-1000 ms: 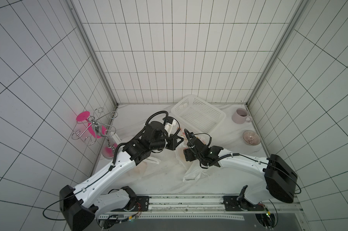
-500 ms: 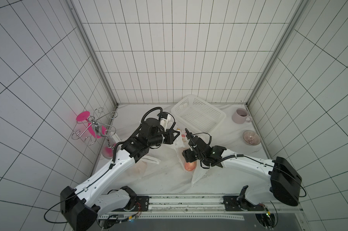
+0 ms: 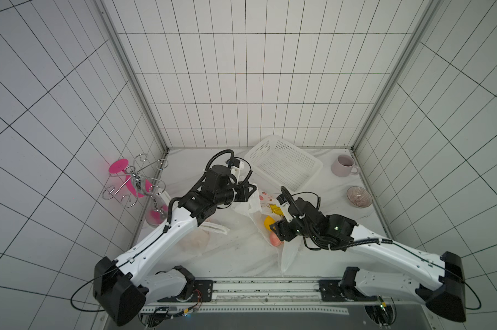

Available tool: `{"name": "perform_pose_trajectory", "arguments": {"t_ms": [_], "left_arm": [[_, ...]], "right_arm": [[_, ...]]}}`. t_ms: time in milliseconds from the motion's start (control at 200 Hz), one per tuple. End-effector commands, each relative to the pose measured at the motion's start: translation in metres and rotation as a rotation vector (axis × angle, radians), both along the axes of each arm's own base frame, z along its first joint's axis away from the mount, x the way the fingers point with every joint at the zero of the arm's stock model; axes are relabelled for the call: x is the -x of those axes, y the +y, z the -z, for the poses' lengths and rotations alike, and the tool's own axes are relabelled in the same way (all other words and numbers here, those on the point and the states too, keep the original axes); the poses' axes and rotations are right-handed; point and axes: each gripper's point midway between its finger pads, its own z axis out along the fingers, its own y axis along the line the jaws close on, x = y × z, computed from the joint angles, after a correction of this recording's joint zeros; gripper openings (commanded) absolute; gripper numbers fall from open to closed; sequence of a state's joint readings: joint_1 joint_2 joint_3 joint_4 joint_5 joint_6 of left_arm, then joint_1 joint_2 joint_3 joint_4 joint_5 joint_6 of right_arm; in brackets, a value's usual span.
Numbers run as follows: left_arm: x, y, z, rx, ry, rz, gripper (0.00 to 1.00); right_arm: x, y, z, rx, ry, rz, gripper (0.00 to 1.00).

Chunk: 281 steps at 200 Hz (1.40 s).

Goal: Place the peach into a plastic bag & tie a knot
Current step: Place the peach in the plastic bag, then adjust the plastic bag at the center of the board.

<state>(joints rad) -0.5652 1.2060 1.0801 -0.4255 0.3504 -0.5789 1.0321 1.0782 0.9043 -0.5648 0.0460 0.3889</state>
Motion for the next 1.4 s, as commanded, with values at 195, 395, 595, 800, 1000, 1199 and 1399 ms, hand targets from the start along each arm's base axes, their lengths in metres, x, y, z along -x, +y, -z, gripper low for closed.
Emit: {"name": "perform_pose_trajectory", "arguments": {"t_ms": [195,395,595,800,1000,1199,1399], "left_arm": [[-0.008,-0.002,-0.016,0.003,-0.036,0.027,0.0],[0.003,-0.005,-0.014,0.035,-0.047,0.05,0.0],[0.009,-0.004,-0.026,0.06,-0.104,0.054,0.0],[0.012,-0.003,-0.028,0.078,-0.126,0.061,0.0],[0.014,-0.004,-0.03,0.085,-0.136,0.073,0.0],[0.014,-0.004,-0.024,0.084,-0.136,0.071,0.0],[0.011,-0.006,-0.02,0.081,-0.134,0.073,0.0]], "right_arm": [[0.066,-0.074,0.013,0.267,0.306,0.254,0.66],[0.094,-0.056,0.016,0.168,0.536,0.354,0.76],[0.096,-0.025,0.028,0.036,0.653,0.458,0.87],[0.105,0.001,0.062,0.016,0.746,0.551,0.85],[0.103,-0.018,0.079,0.072,0.726,0.667,0.83],[0.098,-0.049,0.057,0.155,0.619,0.698,0.86],[0.118,-0.042,0.085,0.147,0.72,0.718,0.84]]}}
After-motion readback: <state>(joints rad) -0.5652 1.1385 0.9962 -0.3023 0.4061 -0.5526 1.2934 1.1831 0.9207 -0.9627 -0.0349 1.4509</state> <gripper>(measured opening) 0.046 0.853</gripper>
